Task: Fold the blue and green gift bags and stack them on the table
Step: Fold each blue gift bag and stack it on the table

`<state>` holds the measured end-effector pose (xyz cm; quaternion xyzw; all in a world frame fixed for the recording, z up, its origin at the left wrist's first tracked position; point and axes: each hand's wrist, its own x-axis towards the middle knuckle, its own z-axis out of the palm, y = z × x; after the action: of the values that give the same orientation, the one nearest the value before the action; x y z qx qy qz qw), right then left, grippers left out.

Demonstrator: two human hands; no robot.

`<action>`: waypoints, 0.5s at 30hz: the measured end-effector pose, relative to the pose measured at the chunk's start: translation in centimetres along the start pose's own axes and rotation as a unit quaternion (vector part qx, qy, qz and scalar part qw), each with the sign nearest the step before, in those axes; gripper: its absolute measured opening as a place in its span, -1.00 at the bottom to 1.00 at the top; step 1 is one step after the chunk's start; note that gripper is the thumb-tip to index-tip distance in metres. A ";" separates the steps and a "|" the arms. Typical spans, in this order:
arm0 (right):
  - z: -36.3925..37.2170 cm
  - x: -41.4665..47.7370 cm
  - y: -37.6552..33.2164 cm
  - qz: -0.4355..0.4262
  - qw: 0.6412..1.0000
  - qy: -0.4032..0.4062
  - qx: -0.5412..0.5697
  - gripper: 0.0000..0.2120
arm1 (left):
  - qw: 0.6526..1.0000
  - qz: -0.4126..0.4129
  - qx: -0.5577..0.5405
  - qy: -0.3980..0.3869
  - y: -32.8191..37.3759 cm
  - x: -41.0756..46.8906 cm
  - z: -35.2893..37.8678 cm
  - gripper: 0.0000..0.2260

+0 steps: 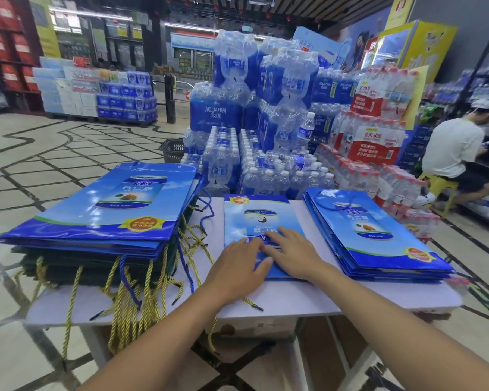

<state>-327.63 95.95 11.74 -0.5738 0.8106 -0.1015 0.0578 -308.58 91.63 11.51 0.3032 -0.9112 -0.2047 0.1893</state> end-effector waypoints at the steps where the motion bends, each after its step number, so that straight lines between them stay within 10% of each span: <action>1: -0.1 -0.5 -0.3 0.003 1.000 -0.012 -0.019 -0.36 | 0.999 -0.016 -0.022 0.021 0.1 -0.1 -0.2 -0.79; 15: 0.5 -0.6 -0.7 0.002 0.998 -0.044 -0.053 -0.35 | 0.986 -0.082 0.127 -0.070 -1.6 9.2 0.1 -0.53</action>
<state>-326.72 96.27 11.39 -0.5787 0.8124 -0.0335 0.0630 -314.73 84.69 12.64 0.3835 -0.9129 -0.1227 0.0673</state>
